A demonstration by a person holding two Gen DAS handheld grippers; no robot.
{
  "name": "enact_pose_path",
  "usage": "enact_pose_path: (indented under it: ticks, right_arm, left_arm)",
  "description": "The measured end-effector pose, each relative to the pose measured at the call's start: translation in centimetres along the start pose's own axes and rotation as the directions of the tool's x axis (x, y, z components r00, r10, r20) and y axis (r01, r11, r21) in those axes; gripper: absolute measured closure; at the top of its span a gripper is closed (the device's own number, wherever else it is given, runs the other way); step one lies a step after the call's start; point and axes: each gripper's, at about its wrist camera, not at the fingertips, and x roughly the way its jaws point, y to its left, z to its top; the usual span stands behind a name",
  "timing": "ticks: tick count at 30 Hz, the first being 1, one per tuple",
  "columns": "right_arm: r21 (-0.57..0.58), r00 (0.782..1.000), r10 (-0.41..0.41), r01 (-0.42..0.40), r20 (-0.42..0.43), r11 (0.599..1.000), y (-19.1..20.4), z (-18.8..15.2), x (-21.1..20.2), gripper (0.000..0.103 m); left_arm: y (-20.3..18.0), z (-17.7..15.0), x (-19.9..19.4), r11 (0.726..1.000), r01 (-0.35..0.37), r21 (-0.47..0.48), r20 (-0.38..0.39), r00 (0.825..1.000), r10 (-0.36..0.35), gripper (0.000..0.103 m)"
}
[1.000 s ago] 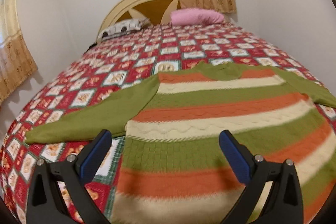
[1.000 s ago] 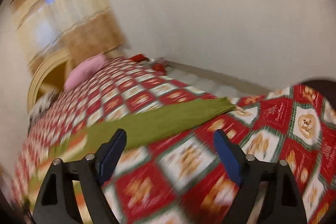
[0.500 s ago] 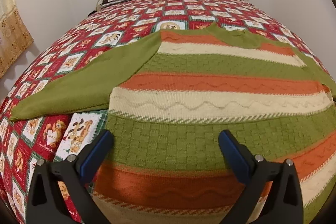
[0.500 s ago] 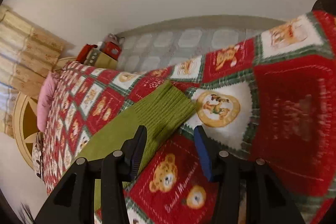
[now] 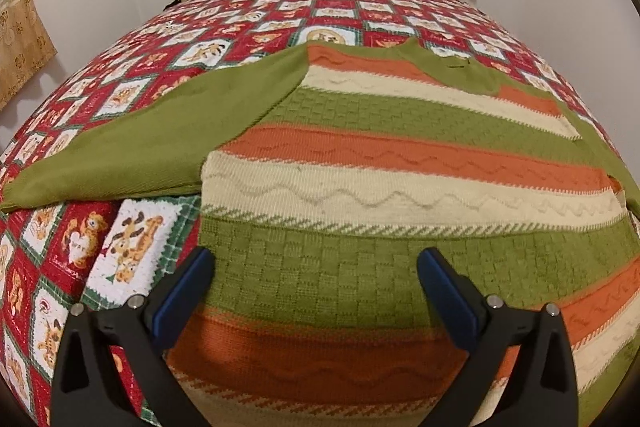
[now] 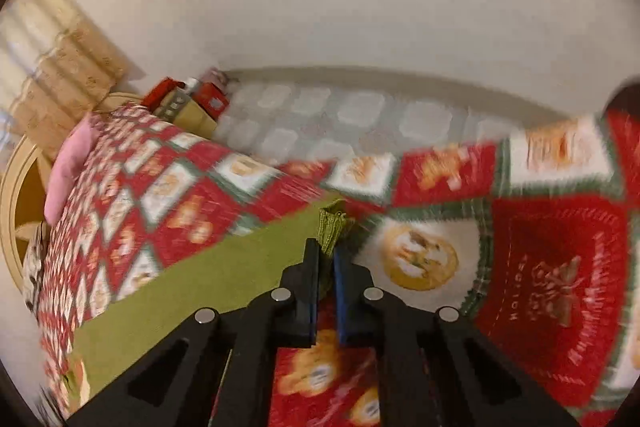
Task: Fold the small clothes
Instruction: 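Grasp the green ribbed sleeve cuff with the right gripper, then lay the held sleeve across the sweater body and open the right gripper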
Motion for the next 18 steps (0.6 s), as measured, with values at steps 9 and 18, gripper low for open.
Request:
enact_pose_path:
  ticks: [9,18]
  right_arm:
    - [-0.320,0.971,0.237,-0.211,0.044,0.924,16.0,-3.6,-10.1,0.098]
    - [-0.559,0.891,0.432,-0.432,-0.142,0.708,33.9,-18.9,-13.5,0.098]
  left_arm:
    - [0.9,-0.1,-0.4,0.999,0.006,-0.041,0.018,1.000,-0.006,0.000]
    - [3.8,-0.5,-2.6,0.995,0.041,-0.087,0.063,0.997,-0.036,0.000]
